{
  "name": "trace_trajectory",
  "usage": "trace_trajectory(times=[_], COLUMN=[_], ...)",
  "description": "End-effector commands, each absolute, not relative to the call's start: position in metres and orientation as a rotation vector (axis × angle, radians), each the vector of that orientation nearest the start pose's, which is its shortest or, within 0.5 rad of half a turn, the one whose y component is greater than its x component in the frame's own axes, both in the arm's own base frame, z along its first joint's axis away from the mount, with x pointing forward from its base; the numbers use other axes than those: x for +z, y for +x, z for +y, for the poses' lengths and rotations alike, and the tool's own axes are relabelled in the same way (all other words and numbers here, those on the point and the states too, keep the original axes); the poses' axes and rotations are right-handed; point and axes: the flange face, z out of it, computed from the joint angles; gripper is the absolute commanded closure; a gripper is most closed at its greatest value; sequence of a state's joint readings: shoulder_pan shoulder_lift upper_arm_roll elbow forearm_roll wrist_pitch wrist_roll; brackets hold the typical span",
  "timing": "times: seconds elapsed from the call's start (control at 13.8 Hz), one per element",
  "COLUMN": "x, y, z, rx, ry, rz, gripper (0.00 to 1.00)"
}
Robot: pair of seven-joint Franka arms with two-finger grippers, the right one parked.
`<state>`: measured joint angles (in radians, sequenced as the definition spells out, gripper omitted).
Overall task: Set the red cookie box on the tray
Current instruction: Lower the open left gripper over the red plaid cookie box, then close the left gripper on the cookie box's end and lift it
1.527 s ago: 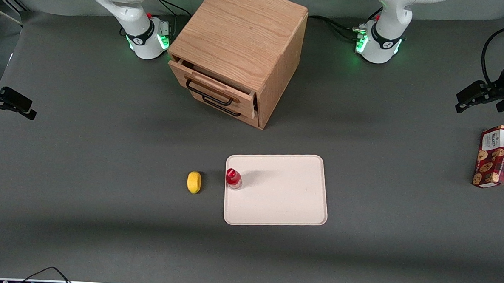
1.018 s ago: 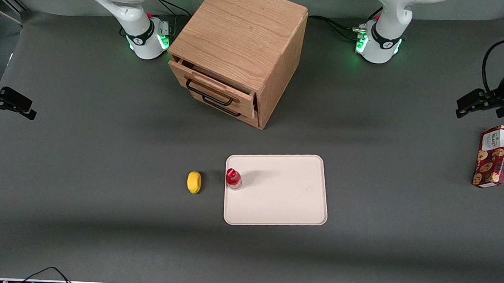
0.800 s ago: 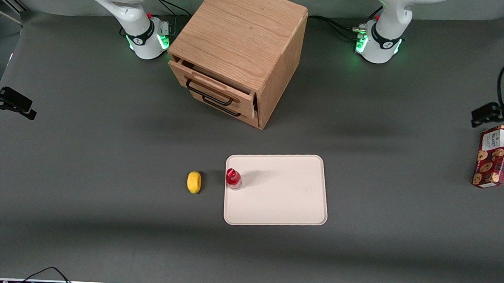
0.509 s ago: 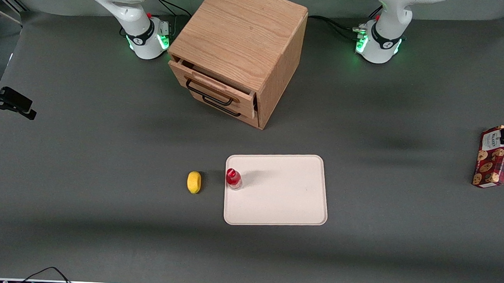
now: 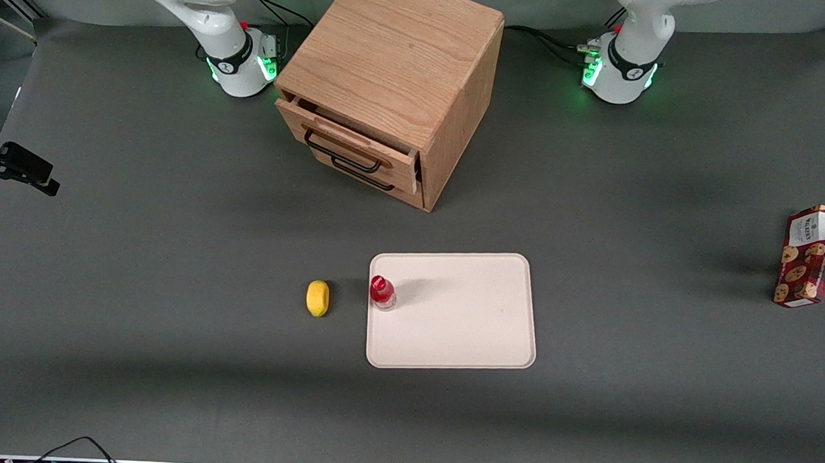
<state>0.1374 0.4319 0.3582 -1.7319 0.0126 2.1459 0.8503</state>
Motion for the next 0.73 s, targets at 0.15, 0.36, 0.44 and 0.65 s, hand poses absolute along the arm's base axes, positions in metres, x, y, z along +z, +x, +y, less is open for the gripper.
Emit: trace_trajectory(times=[0.15,0.36,0.44,0.65], x=[0.283,0.264,0.257,0.230], y=[0.568,0.555,0.552,0.541], z=[0.340,0.358,0.360,0.365], rx=[0.155,0.163,0.167,0.109], ry=[-3.033,-3.052,-3.065,-3.060], rz=[0.773,0.835,0.826,0.757], gripper=[0.00,0.00,0.00,0.00])
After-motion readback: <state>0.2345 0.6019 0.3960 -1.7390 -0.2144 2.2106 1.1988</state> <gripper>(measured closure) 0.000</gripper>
